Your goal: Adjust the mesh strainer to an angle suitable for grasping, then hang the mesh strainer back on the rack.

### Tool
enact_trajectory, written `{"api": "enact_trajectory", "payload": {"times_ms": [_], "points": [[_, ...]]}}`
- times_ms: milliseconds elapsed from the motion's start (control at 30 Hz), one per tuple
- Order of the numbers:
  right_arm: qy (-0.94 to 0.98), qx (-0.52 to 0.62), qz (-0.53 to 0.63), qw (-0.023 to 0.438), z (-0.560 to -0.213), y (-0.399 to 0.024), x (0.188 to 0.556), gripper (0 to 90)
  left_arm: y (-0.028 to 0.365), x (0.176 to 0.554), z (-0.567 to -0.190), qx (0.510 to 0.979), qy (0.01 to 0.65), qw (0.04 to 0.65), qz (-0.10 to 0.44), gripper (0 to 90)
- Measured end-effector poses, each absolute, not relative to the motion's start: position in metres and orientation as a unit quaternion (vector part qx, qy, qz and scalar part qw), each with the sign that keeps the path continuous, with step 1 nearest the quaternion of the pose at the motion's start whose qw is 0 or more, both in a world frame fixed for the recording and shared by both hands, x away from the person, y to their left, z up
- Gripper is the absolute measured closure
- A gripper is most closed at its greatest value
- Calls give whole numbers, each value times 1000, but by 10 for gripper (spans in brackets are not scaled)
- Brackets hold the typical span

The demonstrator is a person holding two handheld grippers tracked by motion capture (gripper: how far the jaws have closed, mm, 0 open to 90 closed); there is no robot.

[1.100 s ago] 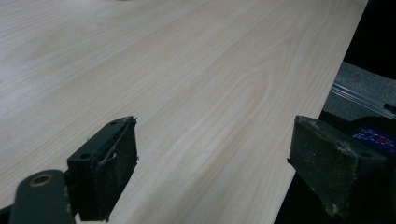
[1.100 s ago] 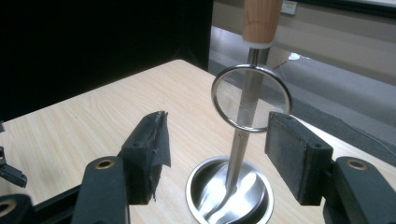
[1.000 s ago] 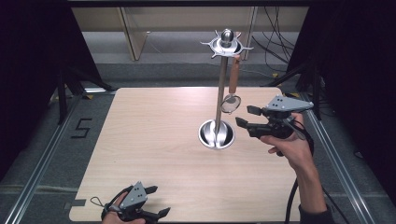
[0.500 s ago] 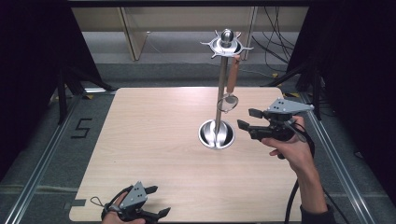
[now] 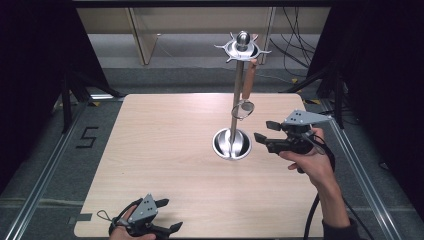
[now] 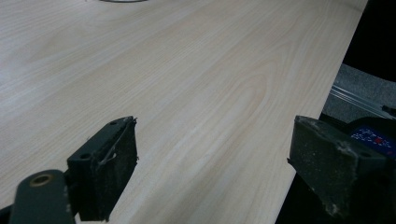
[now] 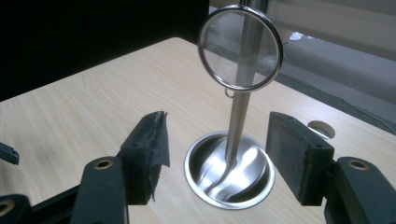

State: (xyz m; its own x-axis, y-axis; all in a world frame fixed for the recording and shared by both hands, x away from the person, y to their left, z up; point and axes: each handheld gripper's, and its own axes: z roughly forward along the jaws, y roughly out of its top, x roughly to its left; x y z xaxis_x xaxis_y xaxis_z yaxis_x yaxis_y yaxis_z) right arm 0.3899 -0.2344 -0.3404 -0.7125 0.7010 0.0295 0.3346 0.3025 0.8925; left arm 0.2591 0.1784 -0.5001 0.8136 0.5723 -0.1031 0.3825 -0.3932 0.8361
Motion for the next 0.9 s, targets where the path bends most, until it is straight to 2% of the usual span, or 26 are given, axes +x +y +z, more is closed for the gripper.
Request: {"api": "enact_trajectory", "payload": {"times_ms": [667,800,833,900], "points": [[807,330,459,170,-366,-228,391,383,176,257,-500,823,295,476,97,147],[806,329,460,173,-370,-224,391,380,179,260,-499,837,271,462,114,147],[813,320,455,174,-370,-224,393,375,177,258,-500,823,293,477,98,147],[809,333,456,167,-372,-222,391,369,178,258,-500,825,292,472,100,147]]}}
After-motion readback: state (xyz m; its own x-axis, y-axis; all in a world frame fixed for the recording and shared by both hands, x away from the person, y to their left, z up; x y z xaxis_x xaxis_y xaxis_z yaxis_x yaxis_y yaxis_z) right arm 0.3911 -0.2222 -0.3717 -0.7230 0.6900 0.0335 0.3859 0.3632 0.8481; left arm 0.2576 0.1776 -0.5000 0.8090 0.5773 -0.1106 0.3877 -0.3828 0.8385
